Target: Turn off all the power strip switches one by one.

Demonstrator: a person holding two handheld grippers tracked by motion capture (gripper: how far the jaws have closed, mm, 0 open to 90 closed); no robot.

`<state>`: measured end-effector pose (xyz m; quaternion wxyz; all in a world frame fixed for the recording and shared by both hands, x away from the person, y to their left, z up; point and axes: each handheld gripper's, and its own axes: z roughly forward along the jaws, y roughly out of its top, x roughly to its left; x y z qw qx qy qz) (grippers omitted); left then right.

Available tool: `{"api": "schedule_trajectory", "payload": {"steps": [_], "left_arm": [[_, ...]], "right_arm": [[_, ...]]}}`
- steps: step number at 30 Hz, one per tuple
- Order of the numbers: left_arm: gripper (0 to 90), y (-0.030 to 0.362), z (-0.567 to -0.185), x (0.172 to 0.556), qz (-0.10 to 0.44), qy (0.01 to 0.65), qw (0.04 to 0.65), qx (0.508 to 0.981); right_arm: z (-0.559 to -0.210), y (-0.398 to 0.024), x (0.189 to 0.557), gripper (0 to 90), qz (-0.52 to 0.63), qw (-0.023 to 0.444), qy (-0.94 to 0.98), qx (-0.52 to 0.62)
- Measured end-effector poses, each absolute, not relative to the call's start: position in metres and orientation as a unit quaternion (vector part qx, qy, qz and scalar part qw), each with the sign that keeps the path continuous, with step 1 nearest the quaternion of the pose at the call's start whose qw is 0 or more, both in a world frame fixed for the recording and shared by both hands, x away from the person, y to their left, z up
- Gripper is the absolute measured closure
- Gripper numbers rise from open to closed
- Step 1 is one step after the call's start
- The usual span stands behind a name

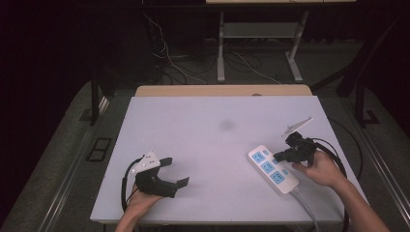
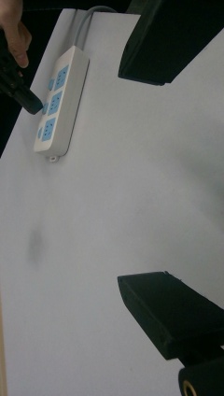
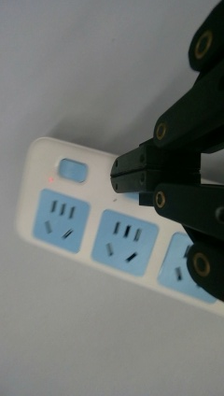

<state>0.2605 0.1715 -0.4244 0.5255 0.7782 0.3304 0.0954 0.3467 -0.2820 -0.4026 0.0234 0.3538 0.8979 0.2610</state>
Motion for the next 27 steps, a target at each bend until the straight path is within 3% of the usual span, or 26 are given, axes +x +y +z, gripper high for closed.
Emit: {"api": "schedule_trajectory", "payload": {"steps": [27], "left_arm": [[1.2, 0.173, -0.424, 0.26, 0.096, 0.331, 0.529, 0.775]], "right_arm": [[-0.361, -0.276, 0.354, 89.7, 0.272, 0.02, 0.9, 0.339]]}}
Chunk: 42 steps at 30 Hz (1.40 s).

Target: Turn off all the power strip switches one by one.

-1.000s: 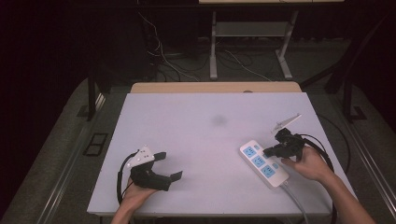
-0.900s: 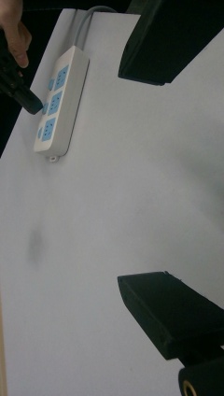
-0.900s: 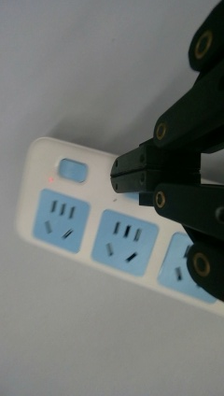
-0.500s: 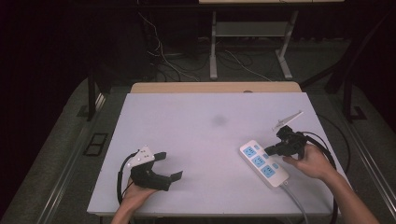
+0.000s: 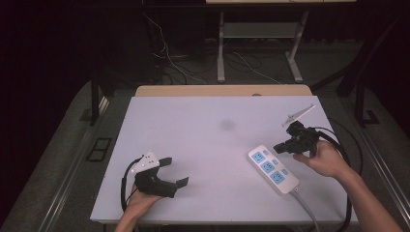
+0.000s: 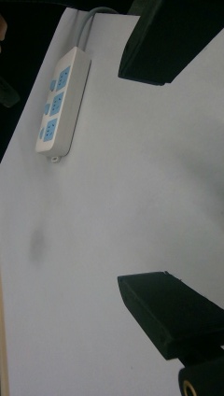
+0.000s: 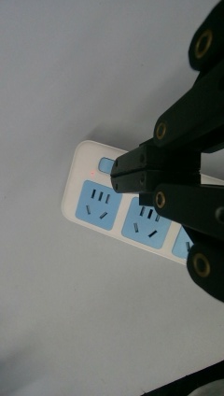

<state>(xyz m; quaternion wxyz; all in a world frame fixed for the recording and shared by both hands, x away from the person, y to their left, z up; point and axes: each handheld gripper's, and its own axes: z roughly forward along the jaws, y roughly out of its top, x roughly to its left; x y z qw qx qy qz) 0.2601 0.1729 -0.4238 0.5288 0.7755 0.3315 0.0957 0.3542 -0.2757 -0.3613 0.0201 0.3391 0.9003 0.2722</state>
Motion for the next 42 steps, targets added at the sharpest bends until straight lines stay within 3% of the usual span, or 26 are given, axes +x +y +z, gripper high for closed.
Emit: {"api": "schedule_trajectory", "payload": {"steps": [42], "left_arm": [[1.2, 0.173, -0.423, 0.258, 0.099, 0.332, 0.532, 0.773]], "right_arm": [[-0.383, -0.252, 0.384, 89.6, 0.263, 0.0, 0.902, 0.343]]}}
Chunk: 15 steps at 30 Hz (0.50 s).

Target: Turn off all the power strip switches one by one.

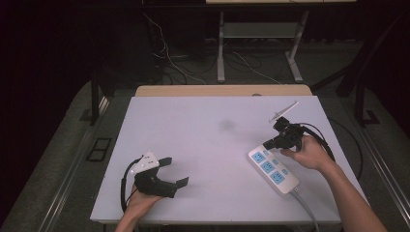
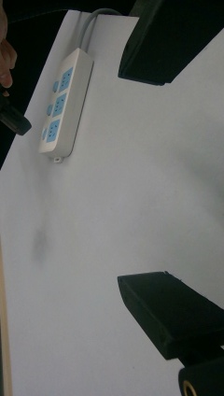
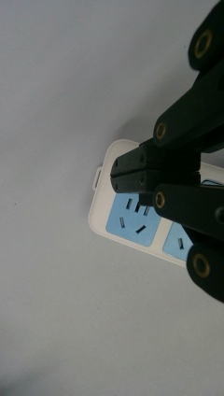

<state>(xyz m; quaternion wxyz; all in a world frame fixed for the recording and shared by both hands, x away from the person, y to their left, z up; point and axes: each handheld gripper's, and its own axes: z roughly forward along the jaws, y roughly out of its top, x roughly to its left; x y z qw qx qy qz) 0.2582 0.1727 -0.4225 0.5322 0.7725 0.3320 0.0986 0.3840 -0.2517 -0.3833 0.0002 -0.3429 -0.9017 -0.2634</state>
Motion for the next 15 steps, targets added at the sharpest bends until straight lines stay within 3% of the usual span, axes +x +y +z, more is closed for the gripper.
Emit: {"api": "schedule_trajectory", "payload": {"steps": [15], "left_arm": [[1.2, 0.173, -0.423, 0.259, 0.099, 0.333, 0.532, 0.773]], "right_arm": [[-0.404, -0.25, 0.386, 89.6, -0.263, 0.012, -0.899, -0.349]]}}
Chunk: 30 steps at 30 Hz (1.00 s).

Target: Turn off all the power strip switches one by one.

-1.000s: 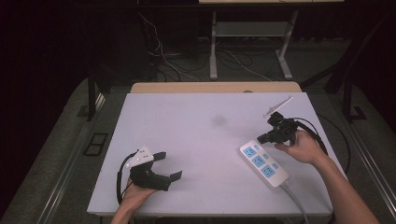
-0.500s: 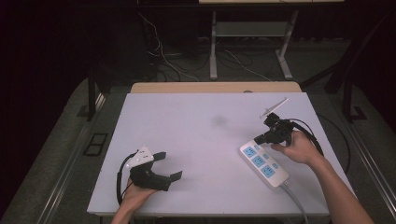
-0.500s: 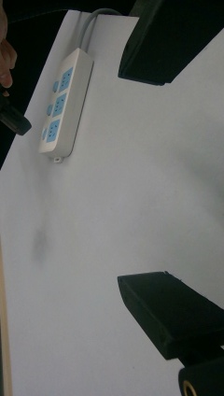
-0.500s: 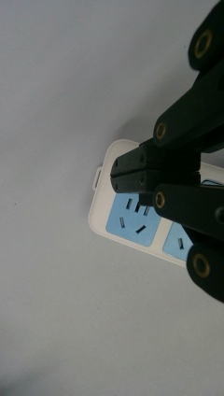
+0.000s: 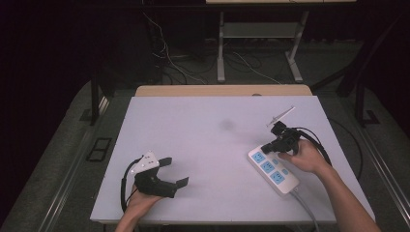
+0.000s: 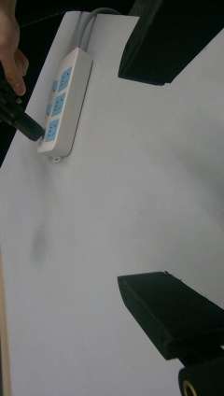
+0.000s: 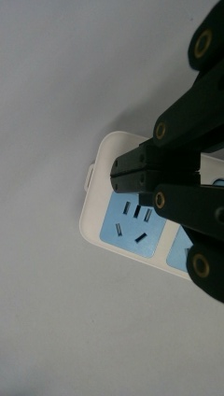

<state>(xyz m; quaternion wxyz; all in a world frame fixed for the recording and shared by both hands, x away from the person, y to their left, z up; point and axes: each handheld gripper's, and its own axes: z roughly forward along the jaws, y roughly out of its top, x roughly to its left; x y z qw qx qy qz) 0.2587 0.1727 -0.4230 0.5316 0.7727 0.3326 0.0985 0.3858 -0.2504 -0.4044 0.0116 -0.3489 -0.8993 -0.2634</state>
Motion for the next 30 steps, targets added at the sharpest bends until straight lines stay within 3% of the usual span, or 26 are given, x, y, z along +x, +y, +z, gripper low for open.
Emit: {"api": "schedule_trajectory", "payload": {"steps": [24, 30], "left_arm": [[1.5, 0.1723, -0.4224, 0.2581, 0.099, 0.33, 0.531, 0.775], [1.6, 0.1741, -0.422, 0.2583, 0.1, 0.331, 0.531, 0.774]], "right_arm": [[-0.4099, -0.2592, 0.385, 89.9, -0.294, 0.016, -0.884, -0.362], [-0.4092, -0.2547, 0.3807, 90.0, -0.283, -0.001, -0.893, -0.351]]}}
